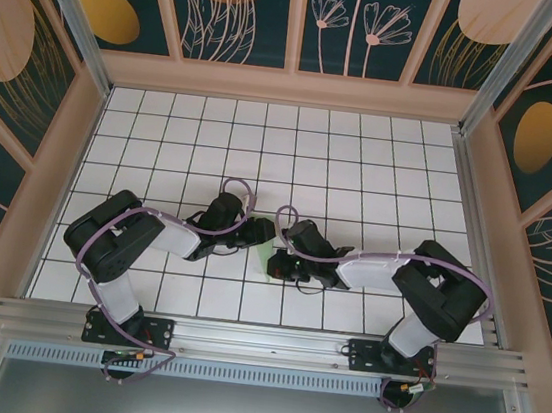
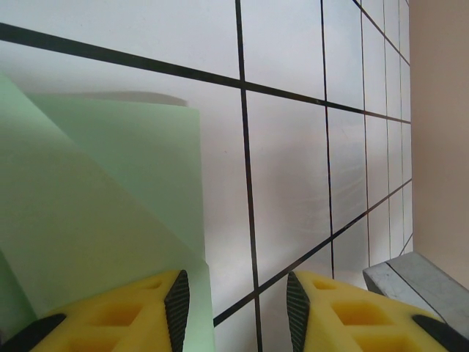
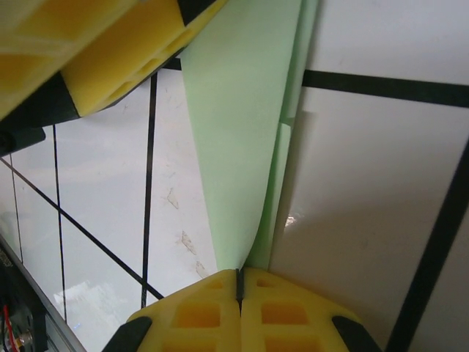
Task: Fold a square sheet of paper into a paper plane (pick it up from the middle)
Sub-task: Fold the wing for the fifth time at the center of the table.
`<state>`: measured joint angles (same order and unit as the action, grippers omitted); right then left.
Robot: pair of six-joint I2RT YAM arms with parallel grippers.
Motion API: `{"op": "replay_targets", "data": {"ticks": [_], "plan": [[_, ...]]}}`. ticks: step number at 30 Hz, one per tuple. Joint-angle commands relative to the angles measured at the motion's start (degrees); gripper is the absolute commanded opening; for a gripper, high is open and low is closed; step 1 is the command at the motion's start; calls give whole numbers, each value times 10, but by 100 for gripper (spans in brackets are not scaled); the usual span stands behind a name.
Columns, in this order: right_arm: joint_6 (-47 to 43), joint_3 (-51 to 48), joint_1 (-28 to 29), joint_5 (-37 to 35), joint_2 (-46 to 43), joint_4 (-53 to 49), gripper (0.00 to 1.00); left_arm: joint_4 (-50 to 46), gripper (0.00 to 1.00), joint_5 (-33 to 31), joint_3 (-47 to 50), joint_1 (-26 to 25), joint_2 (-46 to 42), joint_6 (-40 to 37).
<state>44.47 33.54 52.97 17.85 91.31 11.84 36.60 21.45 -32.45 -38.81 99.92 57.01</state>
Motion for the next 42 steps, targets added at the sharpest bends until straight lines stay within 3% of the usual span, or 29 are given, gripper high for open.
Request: {"op": "replay_targets", "data": {"ticks": [1,6,24,29,36,42], "plan": [[-23,7,18,20,16,-38,3,-51,43,-3,3,-1,23,-8],[-23,24,29,-6,35,-85,5,-53,43,-5,3,-1,25,-6],[-13,18,51,3,10,-80,10,-54,43,-4,3,-1,30,-3],[-16,16,51,8,3,-80,6,-54,43,-3,2,-1,31,-2],[-47,53,49,-66,-1,-175,5,-27,43,4,10,-1,33,22],[-86,78,37,-79,2,-219,6,4,42,6,21,-1,38,59]]}}
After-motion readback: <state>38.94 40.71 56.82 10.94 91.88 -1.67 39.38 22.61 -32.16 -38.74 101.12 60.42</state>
